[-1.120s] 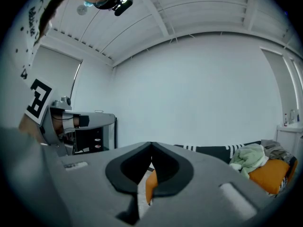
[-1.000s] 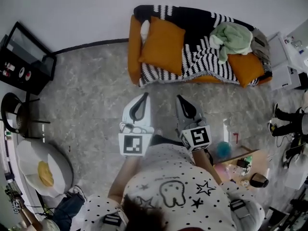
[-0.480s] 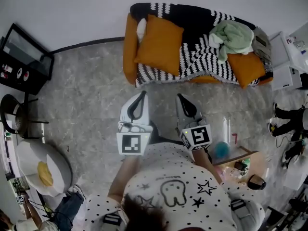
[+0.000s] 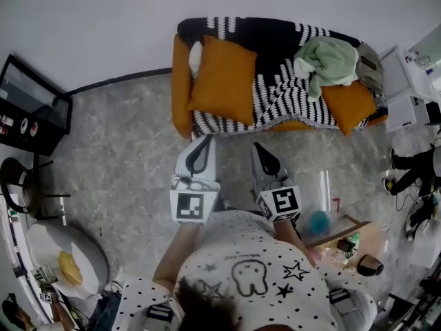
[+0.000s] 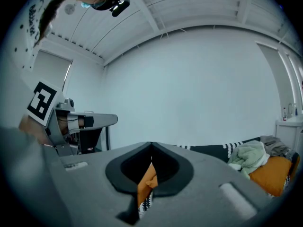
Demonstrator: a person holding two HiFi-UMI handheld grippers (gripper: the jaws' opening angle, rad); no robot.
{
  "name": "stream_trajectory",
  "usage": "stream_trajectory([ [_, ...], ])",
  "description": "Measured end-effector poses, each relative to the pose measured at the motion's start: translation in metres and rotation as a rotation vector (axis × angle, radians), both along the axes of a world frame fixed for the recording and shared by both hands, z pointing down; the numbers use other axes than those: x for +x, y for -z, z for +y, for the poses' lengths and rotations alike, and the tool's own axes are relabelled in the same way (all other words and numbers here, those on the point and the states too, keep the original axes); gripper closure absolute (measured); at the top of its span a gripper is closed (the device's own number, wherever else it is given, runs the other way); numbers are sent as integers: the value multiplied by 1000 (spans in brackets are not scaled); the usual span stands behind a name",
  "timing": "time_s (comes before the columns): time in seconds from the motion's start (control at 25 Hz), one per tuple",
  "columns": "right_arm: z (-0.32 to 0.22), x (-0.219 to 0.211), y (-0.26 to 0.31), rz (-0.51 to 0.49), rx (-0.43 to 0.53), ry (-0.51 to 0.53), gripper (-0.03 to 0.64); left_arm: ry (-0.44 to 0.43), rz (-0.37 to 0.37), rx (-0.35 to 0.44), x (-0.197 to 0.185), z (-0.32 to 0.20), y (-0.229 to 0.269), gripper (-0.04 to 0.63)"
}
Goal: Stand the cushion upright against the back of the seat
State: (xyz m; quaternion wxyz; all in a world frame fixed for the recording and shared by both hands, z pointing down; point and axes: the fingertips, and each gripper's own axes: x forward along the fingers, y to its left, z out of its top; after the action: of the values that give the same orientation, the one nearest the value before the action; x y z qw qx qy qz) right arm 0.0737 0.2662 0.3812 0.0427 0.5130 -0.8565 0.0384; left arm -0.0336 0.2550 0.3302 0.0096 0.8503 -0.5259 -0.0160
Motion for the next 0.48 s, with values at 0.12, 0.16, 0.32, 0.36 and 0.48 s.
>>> stream_trajectory([
  [0.12, -21, -1, 8, -7, 11, -21, 618, -17, -1, 7, 0, -21, 7, 598],
  [0.16, -27, -1, 9, -10, 13, -28, 618, -23, -1, 9, 0, -27, 9, 598],
  [0.32, -45, -5, 11, -10, 14, -49, 618, -42, 7, 13, -3, -49, 11, 598],
  [0.36, -50, -6, 10, -9, 14, -54, 618, -47, 9, 15, -3, -54, 11, 598],
  [0.48, -62, -10, 10, -7, 18, -65, 618, -60, 8, 23, -6, -66, 12, 598],
])
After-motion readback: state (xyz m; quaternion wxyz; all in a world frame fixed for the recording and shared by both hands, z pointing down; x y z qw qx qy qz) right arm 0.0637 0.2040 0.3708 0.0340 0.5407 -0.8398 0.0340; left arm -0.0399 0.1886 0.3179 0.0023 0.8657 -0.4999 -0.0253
